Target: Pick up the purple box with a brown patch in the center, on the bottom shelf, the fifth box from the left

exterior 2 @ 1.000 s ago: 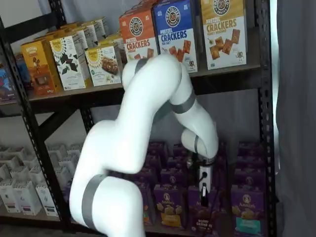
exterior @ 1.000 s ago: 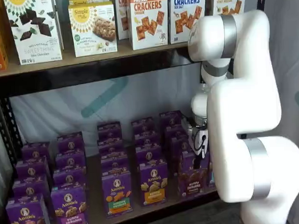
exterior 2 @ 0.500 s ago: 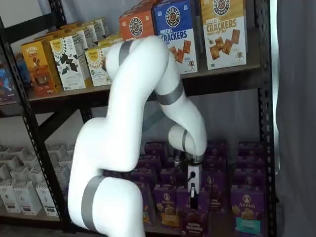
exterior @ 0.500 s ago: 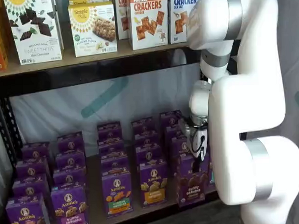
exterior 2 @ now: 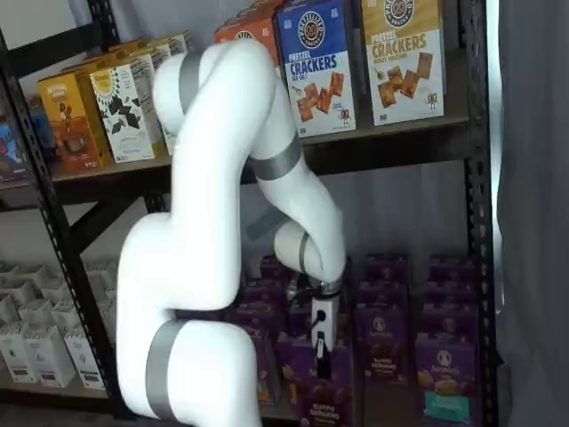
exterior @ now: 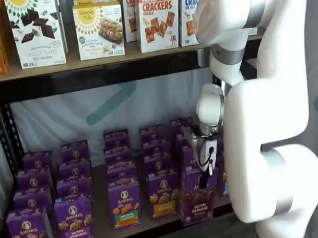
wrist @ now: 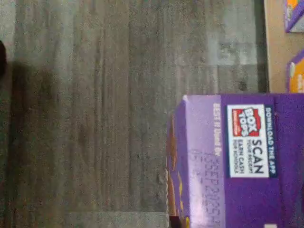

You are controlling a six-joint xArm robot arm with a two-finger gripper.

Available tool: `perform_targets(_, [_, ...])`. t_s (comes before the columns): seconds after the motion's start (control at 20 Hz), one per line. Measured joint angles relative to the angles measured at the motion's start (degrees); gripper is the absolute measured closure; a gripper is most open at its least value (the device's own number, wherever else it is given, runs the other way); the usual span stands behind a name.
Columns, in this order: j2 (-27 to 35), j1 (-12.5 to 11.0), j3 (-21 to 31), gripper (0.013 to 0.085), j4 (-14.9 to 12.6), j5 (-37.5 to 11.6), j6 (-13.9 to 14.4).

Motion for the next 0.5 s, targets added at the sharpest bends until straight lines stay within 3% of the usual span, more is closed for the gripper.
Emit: perform_targets(0.5, [-12.16,5.41,12.85,0.0650,1.11,-3.02,4.27])
